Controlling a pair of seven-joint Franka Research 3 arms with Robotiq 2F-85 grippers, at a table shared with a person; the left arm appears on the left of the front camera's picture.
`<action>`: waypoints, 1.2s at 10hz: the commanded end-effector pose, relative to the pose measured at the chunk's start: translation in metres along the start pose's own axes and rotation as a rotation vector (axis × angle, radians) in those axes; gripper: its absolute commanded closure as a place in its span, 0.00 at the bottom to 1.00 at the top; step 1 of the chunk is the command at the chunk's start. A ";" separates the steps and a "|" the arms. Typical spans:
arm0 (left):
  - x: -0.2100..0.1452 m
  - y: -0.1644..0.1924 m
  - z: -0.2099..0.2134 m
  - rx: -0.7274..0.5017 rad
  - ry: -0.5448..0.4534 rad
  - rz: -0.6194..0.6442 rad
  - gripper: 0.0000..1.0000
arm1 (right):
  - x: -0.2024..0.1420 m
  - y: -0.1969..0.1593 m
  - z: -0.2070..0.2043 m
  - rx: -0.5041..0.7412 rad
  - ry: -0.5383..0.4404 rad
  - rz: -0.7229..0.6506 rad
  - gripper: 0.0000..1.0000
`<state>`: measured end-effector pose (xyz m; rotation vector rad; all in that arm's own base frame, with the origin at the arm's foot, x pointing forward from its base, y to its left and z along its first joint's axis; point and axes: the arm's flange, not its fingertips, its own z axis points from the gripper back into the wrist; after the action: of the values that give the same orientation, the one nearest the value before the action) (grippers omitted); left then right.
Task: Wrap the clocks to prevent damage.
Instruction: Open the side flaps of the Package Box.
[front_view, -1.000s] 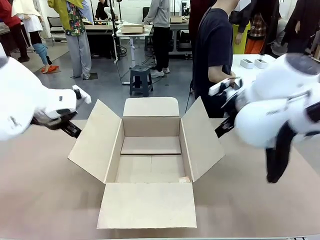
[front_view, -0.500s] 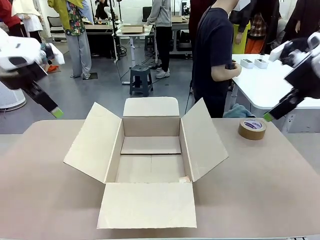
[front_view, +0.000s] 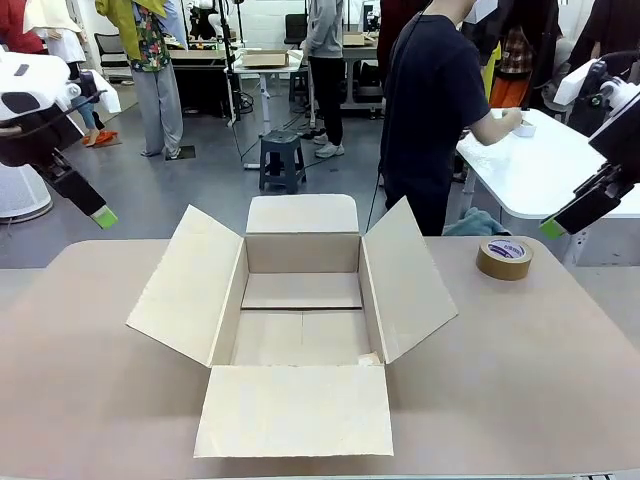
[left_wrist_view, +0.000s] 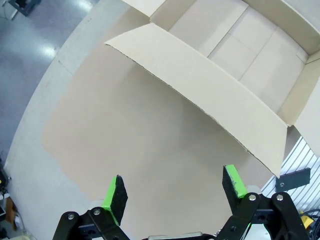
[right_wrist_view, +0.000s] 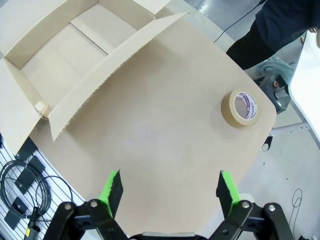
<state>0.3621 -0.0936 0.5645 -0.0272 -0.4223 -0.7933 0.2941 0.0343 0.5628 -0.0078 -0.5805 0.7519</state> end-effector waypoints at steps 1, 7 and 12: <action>0.000 0.003 -0.002 -0.002 -0.019 -0.010 0.00 | 0.000 -0.002 -0.007 -0.006 -0.006 0.013 0.00; 0.048 0.052 0.079 -0.303 0.146 -0.018 0.00 | 0.082 -0.041 0.074 0.292 0.245 -0.117 0.00; 0.041 0.042 0.082 -0.289 0.132 -0.013 0.00 | 0.089 -0.038 0.079 0.281 0.273 -0.101 0.00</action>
<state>0.3897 -0.0775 0.6672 -0.2293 -0.1571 -0.8458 0.3344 0.0506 0.6882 0.1277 -0.2066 0.6976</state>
